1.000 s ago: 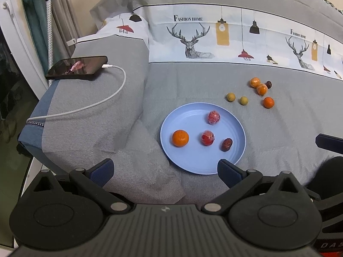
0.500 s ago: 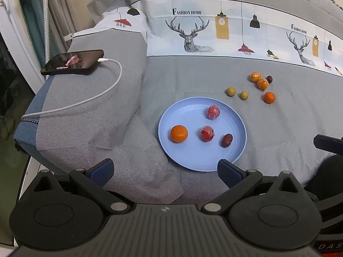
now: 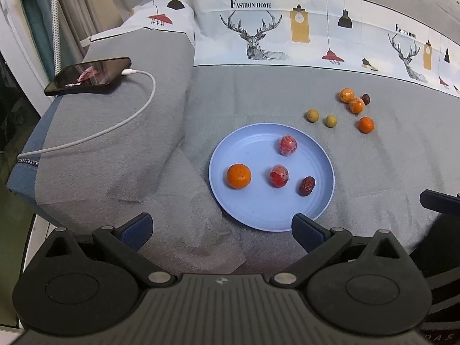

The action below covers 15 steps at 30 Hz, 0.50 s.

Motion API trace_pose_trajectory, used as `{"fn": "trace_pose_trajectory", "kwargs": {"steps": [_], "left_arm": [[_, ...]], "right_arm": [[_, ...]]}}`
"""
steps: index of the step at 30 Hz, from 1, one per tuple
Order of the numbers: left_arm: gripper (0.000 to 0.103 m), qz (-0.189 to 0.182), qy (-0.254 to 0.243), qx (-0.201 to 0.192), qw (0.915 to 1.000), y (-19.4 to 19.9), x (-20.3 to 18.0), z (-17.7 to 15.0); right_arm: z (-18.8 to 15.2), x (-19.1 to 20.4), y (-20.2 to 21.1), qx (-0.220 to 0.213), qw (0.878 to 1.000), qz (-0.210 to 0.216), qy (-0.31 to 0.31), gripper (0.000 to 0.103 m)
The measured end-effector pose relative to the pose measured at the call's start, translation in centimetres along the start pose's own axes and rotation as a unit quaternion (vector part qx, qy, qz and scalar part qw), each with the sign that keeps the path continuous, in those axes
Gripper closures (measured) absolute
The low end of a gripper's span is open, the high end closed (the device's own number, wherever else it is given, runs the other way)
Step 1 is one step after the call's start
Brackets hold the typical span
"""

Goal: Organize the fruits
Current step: 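Lift both grippers away from the plate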

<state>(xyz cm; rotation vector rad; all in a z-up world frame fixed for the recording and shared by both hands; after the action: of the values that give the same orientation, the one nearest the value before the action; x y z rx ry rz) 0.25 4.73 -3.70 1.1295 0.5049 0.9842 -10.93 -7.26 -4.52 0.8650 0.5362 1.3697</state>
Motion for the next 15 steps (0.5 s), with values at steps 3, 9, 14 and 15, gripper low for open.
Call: {"fn": "trace_pose_trajectory", "kwargs": {"steps": [3, 9, 14, 15], "left_arm": [[0.0, -0.001, -0.002, 0.006, 1.0, -0.5, -0.3, 0.4], [0.0, 0.003, -0.006, 0.018, 0.9998, -1.5, -0.9, 1.5], [0.0, 0.004, -0.012, 0.025, 0.9996, -2.7, -1.7, 3.6], [0.0, 0.006, -0.017, 0.024, 0.9995, -2.9, -2.1, 4.2]], "right_arm": [[0.1, -0.3, -0.5, 0.003, 1.0, 0.005, -0.008, 0.001], [0.2, -1.6, -1.7, 0.009, 0.999, 0.011, -0.034, 0.001], [0.3, -4.3, -3.4, 0.009, 0.997, -0.009, -0.076, 0.001], [0.3, -5.2, -3.8, 0.009, 0.996, -0.016, -0.086, 0.001]]}}
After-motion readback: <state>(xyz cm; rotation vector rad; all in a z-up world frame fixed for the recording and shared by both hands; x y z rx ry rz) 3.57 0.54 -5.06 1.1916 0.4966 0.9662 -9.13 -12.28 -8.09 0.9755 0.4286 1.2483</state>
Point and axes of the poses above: each gripper's, at about its wrist camera, not at the fingertips, and y roughly against the way its jaws point, x to its left, z to its top, the point moved 4 cm from there along -y, roughly the way its jaws point, and after that the axes turned 11 degrees about x, right-handed, at the moved point
